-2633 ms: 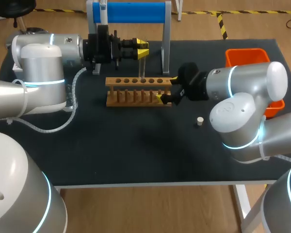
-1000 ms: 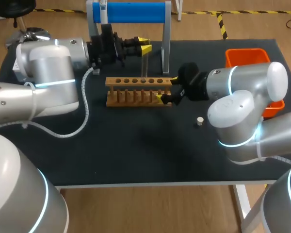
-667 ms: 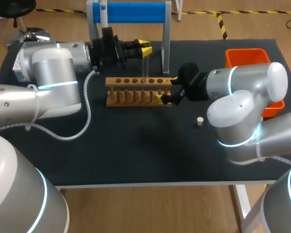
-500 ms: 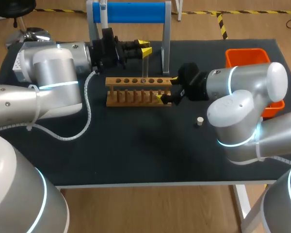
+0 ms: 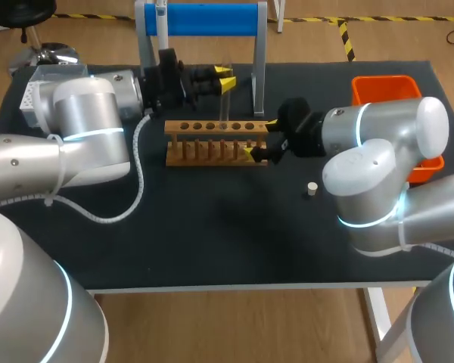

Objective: Invert the test tube, pick up the pipette, mount the tip to pipette, aspirate from beaker and dispense into the tube, eject the tip, return the pipette, and cap with the stopper.

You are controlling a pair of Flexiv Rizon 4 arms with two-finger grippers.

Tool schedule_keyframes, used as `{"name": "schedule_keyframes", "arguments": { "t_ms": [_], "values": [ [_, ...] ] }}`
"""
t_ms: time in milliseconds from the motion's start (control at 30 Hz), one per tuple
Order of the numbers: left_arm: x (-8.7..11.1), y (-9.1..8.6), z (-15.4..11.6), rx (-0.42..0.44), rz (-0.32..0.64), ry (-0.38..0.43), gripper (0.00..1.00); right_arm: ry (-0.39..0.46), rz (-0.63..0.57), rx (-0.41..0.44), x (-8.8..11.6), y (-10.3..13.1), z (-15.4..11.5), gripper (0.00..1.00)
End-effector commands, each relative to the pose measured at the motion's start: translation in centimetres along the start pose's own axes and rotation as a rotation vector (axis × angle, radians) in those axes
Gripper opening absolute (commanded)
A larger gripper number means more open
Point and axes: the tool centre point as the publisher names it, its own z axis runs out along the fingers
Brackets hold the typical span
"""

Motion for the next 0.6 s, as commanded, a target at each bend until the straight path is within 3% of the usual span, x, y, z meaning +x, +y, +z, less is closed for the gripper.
{"name": "schedule_keyframes", "arguments": {
  "t_ms": [33, 600],
  "values": [
    [-0.11, 0.52, 0.02, 0.016, 0.003, -0.013, 0.00, 0.002, 0.000, 0.002, -0.03, 0.03, -0.09, 1.00],
    [-0.13, 1.49, -0.46, 0.015, 0.011, -0.034, 0.00, 0.002, 0.000, 0.002, -0.03, 0.03, -0.09, 1.00]
  ]
}}
